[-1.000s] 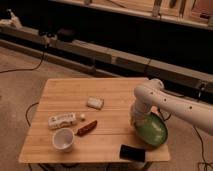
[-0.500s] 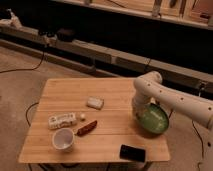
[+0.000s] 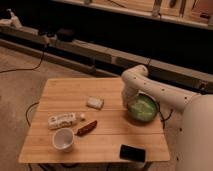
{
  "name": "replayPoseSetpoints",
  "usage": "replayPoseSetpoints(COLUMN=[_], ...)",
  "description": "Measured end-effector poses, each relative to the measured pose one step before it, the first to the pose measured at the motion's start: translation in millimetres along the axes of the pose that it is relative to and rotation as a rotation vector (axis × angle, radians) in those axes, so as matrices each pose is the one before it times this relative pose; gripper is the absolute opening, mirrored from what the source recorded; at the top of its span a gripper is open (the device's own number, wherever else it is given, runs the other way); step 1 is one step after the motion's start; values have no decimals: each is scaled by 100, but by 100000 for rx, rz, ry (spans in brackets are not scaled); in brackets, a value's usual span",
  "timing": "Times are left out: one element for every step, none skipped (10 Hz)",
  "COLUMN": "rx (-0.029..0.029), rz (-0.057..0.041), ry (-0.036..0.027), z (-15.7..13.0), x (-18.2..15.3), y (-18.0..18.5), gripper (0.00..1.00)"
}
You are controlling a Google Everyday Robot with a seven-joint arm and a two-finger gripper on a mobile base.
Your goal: Drag the ceramic bowl in a circle
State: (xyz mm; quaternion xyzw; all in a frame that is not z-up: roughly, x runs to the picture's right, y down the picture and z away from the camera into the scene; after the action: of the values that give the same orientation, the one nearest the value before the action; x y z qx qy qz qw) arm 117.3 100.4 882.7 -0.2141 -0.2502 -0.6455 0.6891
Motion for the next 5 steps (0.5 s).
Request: replayPoseSetpoints(rx=[3153, 3508, 3485, 3990, 3284], rz=[-3425, -3652, -3683, -3763, -2225], ry=[826, 652, 495, -497, -1460], z=[11, -66, -87, 92, 187], x=[124, -240, -519, -995, -1073], y=[-2902, -2905, -2652, -2541, -1666], gripper=[0, 0, 0, 0, 0])
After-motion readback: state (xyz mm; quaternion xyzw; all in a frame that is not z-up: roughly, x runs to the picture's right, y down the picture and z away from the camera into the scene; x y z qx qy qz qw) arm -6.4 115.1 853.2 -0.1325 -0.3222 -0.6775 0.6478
